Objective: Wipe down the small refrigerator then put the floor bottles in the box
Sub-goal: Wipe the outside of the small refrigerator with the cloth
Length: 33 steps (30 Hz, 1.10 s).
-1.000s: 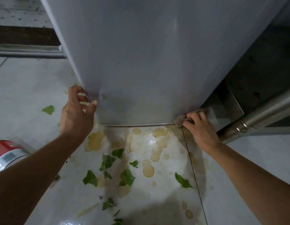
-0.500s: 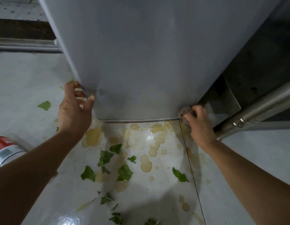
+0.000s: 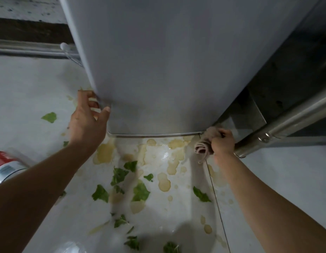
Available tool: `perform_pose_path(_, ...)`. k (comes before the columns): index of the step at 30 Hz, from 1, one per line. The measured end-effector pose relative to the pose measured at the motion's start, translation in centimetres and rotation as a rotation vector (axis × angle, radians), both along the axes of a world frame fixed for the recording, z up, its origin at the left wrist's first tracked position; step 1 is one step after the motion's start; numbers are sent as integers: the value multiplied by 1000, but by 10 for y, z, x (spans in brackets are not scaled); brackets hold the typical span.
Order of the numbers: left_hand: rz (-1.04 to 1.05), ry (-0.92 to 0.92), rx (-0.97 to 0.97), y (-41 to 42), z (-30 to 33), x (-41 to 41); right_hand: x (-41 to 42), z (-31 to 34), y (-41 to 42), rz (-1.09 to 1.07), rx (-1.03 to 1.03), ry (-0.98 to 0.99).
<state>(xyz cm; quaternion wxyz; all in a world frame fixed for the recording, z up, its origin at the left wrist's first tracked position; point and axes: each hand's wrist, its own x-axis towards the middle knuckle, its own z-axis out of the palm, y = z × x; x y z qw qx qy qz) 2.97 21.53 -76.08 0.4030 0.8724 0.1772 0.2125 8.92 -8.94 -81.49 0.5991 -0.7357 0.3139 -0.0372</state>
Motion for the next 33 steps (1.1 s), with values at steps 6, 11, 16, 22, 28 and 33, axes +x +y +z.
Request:
perform_pose_path(6,-110,74,125,17,-12,-4,12,-15,39,-66,222,39)
perform_pose_path(11,-149,113,102,20,-16,-3,9,-30,78,-90,-43,26)
perform_pose_path(16,-155,106,99,23,-20,0,-10,-37,152,24,3,48)
perform_pose_path(22,-160,125,125,28,-24,4,6,-23,106,-40,-84,119)
perform_pose_path(28,-168,86,151,26,-28,2,26,-6,27,-94,-83,161)
perform_pose_path(33,-175,85,145,26,-28,2,23,-5,23,-147,-32,115)
